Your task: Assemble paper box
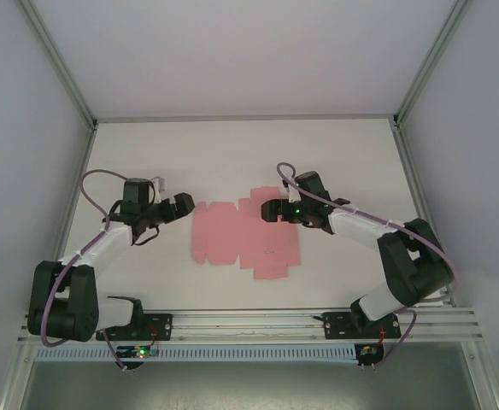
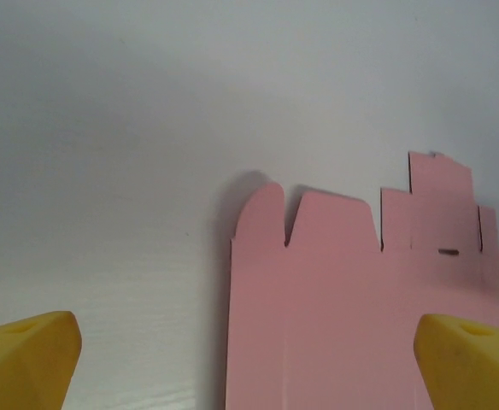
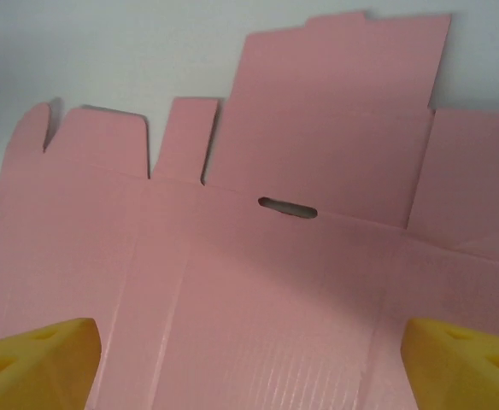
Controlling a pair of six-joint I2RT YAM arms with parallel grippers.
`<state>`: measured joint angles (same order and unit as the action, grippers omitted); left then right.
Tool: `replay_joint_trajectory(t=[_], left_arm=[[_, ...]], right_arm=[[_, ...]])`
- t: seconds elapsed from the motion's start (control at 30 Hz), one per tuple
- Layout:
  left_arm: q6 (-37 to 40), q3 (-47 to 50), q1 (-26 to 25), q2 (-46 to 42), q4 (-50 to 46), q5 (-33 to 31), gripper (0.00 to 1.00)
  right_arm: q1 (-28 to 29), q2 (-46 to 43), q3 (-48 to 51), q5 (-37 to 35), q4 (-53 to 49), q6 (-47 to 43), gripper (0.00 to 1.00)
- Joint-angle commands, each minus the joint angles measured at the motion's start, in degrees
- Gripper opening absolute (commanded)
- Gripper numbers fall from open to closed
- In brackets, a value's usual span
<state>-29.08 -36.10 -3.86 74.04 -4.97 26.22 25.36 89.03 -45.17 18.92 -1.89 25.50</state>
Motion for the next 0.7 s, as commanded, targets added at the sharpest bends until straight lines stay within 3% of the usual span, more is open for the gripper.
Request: replay_joint_trajectory(t=[0.0, 0.5, 0.67], left_arm=[[-1.7, 0.1, -1.6, 2.5, -0.6, 5.1, 1.0], [-4.0, -1.5, -9.5, 12.7, 5.9, 12.6, 1.0], [-6.9, -0.5, -10.5, 14.6, 12.3, 15.0, 0.93]], right_arm=[[-0.1, 2.8, -1.1, 2.5, 1.3, 2.1, 0.9], [-1.4, 8.0, 3.8, 2.6, 5.7, 5.6, 0.88], [-1.5, 8.9, 4.5, 3.4, 7.3, 6.4, 0.88]])
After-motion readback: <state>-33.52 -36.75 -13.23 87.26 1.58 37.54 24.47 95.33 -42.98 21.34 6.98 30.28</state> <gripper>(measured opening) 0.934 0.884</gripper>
